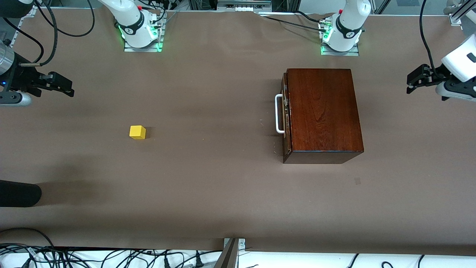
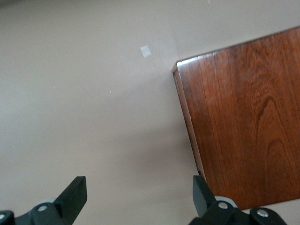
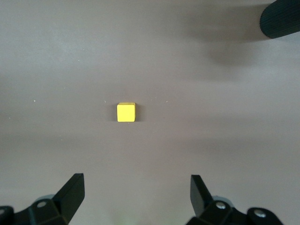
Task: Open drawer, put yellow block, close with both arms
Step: 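Move the left gripper to the drawer's metal handle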
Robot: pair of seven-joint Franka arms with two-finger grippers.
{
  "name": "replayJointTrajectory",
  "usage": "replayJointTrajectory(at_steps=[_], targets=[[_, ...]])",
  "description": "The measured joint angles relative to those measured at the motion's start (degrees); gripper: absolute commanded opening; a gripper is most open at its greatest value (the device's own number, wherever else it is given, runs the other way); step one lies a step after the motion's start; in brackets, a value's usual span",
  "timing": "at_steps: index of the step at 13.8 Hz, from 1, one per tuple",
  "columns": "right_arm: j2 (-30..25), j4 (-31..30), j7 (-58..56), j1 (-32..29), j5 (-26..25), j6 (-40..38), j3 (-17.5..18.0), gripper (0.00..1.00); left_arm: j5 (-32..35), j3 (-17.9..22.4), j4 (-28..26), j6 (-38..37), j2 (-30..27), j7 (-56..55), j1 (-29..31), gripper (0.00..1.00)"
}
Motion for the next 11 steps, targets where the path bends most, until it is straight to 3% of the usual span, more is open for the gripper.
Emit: replayJointTrajectory(at_steps=[4,7,11], targets=[[0.0,0.0,0.0,0.0,0.0,0.0,0.0,1.0,-0.1,-3.0,-0.6,-3.9,3.8,0.2,-0.8,1.0],[0.0,0.0,0.0,0.0,0.0,0.0,0.0,1.0,-0.4,-13.3,-0.1,-3.3,7.9,-3.4,-2.3,1.0],[0.0,0.0,0.0,0.0,0.0,0.0,0.0,1.0,-0.4,-24.1,4.7,-1.9,14.4,-21.6,-6.0,1.0]])
